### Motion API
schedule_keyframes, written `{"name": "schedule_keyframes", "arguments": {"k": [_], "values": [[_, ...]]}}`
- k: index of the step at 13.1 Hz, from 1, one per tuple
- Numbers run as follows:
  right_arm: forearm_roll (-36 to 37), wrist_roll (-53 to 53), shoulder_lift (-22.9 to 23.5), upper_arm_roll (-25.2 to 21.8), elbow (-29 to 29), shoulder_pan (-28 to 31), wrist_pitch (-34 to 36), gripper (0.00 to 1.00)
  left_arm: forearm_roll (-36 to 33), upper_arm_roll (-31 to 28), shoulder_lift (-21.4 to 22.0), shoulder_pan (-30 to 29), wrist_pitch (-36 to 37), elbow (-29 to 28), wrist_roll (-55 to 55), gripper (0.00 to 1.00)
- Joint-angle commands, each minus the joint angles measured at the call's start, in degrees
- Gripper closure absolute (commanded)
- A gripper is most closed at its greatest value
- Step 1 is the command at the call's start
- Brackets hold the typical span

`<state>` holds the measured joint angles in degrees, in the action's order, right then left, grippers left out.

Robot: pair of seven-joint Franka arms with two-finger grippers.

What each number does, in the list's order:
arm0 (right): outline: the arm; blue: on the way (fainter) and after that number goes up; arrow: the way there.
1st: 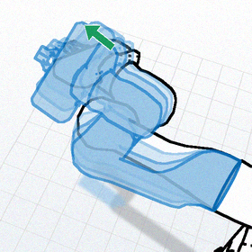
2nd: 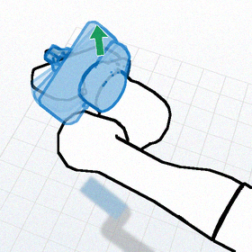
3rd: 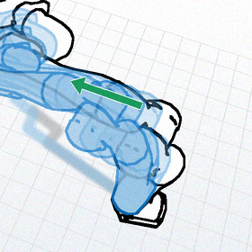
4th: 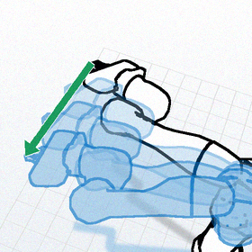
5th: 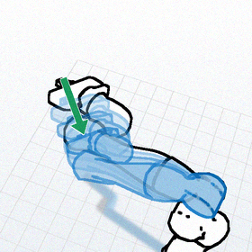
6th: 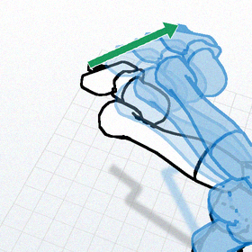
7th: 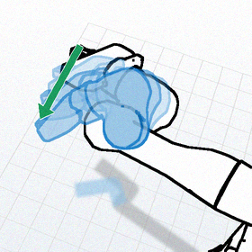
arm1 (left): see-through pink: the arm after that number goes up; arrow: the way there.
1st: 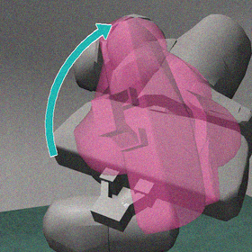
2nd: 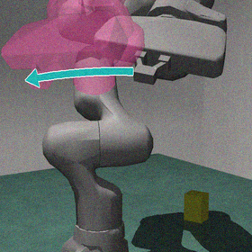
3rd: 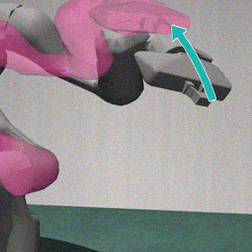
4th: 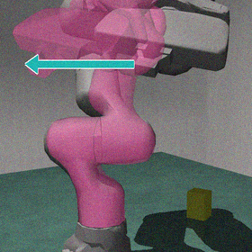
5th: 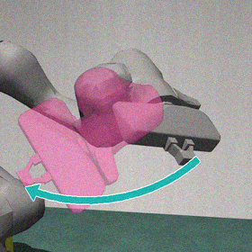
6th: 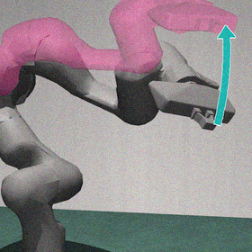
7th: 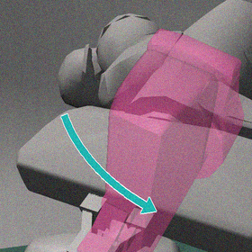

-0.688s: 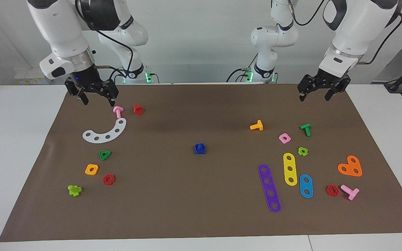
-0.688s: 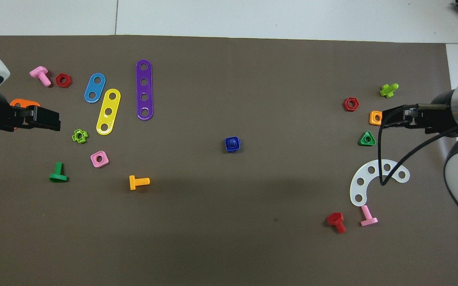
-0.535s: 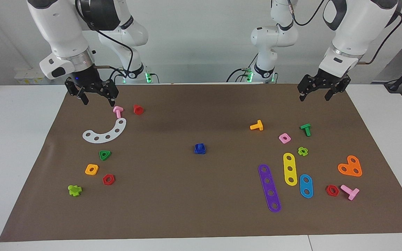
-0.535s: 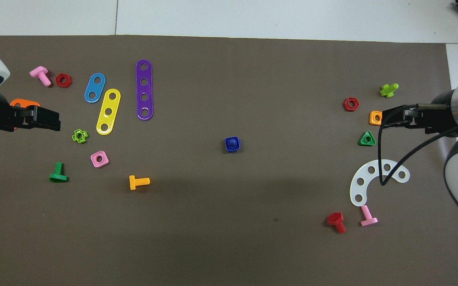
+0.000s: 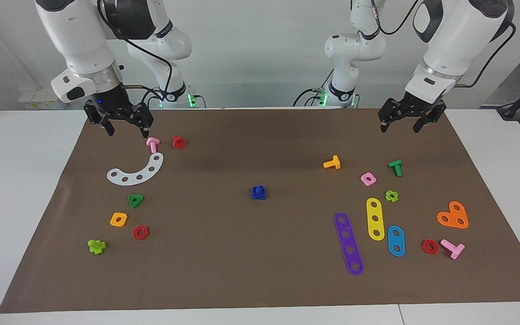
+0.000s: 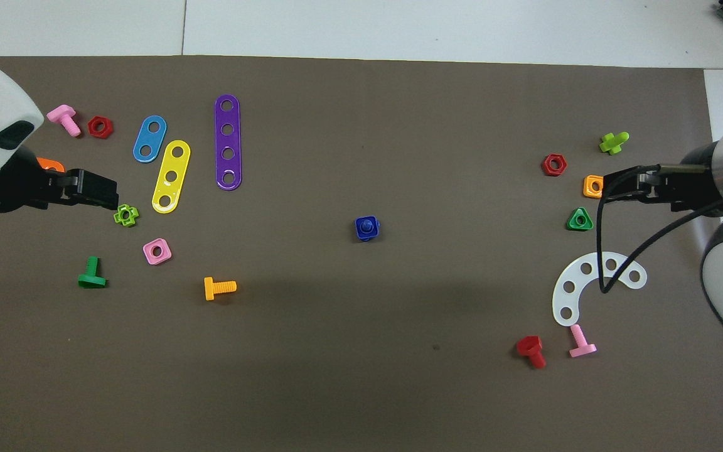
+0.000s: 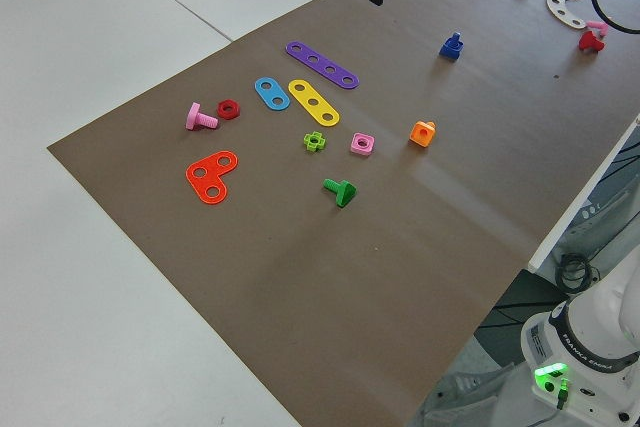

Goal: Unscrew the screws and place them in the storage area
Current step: 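Reach the left gripper over to the blue nut at the table centre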

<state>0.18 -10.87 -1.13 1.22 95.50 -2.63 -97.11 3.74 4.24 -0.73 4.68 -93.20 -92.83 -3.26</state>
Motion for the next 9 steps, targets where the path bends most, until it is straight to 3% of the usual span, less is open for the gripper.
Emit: {"name": "schedule_keyframes", "arguments": {"k": [1,4,9], "values": [[-1.7,1.4,-1.5,0.3,1.6,0.8,-0.4,0.0,2.5,-0.3,-3.7,4.9,-2.0,0.6,-4.5,0.01],[-1.7,1.4,-1.5,0.3,1.6,0.8,-0.4,0.0,2.8,-0.3,-8.6,12.8,-10.4,0.5,-18.7,0.01],[-1.8,1.4,-1.5,0.3,1.6,0.8,-0.4,0.0,4.4,-0.4,-16.8,20.7,-24.0,0.6,-31.5,0.05]]}}
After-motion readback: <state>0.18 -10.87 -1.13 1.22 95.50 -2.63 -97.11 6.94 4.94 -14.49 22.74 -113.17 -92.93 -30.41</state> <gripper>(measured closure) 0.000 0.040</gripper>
